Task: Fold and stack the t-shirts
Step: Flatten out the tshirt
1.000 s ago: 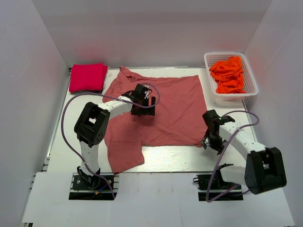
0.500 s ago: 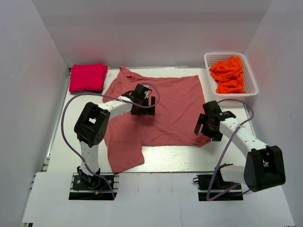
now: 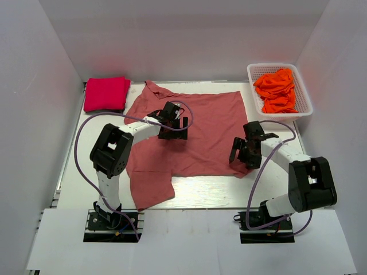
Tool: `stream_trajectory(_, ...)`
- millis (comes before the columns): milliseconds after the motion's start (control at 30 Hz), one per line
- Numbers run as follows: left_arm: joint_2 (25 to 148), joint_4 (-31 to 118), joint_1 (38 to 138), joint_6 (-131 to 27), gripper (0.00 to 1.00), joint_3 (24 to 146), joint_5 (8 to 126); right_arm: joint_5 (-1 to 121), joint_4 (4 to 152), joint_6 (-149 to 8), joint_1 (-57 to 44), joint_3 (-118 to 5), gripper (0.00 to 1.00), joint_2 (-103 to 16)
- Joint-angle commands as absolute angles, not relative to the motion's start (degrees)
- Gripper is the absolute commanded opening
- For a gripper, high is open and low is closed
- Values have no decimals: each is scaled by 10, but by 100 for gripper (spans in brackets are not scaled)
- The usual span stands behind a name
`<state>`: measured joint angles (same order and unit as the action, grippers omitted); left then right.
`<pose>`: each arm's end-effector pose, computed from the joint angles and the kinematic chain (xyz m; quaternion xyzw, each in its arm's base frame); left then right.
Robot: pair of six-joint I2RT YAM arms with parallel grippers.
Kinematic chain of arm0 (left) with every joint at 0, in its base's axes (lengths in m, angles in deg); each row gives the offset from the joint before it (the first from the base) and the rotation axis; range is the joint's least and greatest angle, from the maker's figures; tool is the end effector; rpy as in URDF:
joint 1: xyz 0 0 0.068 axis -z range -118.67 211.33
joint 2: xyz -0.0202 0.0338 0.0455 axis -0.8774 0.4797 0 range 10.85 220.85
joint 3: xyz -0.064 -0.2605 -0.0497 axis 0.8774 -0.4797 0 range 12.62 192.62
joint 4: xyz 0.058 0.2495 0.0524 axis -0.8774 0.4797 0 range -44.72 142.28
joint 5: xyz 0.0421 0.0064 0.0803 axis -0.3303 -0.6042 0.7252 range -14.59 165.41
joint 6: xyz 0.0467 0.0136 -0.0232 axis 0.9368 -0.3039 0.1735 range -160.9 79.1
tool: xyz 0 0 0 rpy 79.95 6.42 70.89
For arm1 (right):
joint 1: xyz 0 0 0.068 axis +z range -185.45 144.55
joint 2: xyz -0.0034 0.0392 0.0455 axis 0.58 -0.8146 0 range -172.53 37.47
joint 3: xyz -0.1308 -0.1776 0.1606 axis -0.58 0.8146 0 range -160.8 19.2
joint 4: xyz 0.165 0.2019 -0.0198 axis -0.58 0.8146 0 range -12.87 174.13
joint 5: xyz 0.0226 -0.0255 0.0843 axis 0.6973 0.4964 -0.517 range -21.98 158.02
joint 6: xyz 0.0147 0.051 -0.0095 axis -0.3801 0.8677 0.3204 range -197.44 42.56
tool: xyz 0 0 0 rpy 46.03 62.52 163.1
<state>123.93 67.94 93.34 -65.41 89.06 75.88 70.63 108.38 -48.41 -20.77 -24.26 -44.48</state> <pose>0.3494 -0.2180 0.1641 0.0620 0.9623 -0.1219 0.2351 0.2424 0.0618 0.1666 0.1269 0.9759 0.0446 0.1716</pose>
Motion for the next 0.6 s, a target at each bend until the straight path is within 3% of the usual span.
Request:
stream_trajectory(0, 1266, 728, 926, -652, 100, 865, 791, 617, 1025, -507, -209, -263, 90, -447)
stream_trajectory(567, 1282, 733, 926, -658, 100, 871, 785, 518, 973, -571, -183, -299, 90, -466)
